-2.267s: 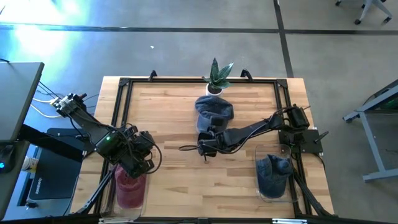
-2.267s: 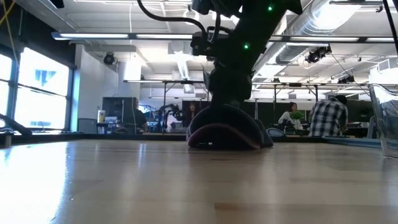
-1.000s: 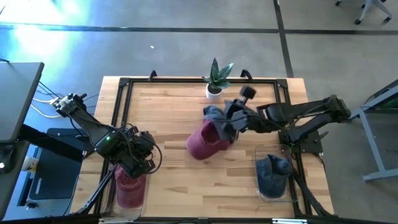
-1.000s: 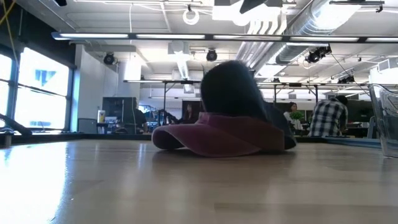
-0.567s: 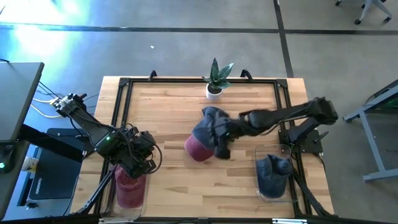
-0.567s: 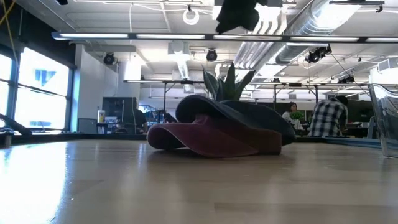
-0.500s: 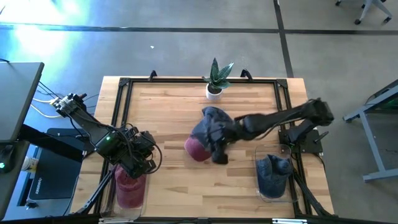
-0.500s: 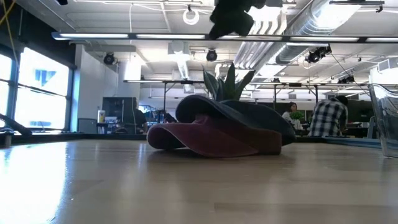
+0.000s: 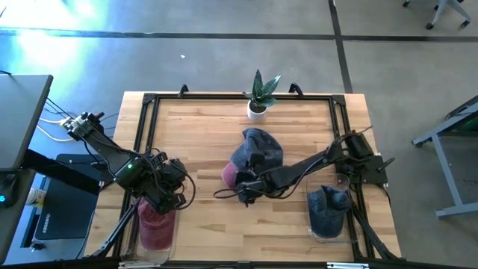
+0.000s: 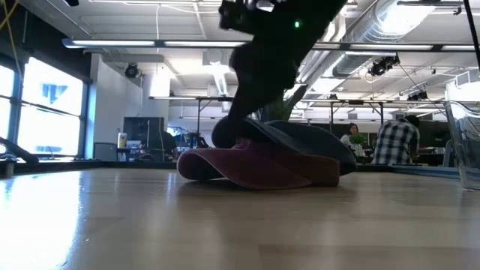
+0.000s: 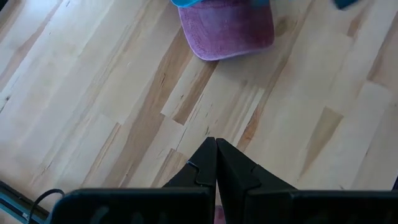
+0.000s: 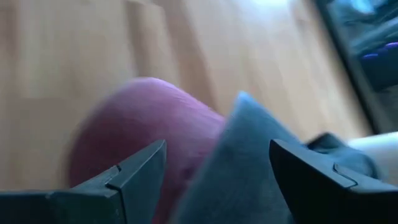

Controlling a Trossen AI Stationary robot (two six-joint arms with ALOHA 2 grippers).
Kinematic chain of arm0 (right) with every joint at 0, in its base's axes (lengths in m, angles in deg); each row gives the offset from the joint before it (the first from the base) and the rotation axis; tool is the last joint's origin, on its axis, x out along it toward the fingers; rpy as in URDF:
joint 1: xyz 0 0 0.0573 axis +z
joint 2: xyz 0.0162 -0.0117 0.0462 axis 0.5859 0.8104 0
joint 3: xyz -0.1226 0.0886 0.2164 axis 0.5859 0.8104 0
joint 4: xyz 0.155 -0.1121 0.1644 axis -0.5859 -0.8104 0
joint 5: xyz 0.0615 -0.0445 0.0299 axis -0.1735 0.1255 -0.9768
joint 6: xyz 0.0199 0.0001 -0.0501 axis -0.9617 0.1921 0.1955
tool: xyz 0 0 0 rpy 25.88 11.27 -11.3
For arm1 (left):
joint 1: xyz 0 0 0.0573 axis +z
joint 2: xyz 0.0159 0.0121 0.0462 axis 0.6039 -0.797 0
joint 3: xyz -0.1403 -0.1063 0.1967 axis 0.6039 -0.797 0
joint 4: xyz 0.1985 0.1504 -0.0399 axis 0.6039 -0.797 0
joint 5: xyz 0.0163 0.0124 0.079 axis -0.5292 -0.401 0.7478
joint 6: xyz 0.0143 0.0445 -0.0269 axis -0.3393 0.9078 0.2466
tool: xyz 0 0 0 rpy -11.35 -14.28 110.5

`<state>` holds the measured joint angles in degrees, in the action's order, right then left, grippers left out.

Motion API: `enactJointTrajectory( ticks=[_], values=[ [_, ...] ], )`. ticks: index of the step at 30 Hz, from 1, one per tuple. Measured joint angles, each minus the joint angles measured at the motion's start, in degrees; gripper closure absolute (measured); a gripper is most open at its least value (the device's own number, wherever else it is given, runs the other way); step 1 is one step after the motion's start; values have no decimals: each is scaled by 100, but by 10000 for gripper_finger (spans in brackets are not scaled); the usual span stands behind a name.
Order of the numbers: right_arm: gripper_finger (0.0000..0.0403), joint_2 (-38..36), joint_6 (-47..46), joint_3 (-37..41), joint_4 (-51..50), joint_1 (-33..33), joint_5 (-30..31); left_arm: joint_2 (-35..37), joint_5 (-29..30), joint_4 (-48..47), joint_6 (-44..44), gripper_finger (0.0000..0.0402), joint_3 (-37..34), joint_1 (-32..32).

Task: Pick & Place hat
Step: Put the blue cap into the right transparent bin

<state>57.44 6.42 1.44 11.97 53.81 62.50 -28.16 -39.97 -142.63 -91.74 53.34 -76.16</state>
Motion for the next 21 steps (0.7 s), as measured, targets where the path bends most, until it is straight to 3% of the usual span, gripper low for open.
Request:
enactJointTrajectory(
  ticks=[10,14,21],
  values=[
    [129,229,309,0,-307,2,1165,0,-76,3,39,402,0,-2],
    [150,229,-8,0,-748,1,1750,0,-79,15,37,402,0,0],
    [203,213,-1342,0,-1946,-124,2123,0,-81,112,10,402,0,0]
  ],
)
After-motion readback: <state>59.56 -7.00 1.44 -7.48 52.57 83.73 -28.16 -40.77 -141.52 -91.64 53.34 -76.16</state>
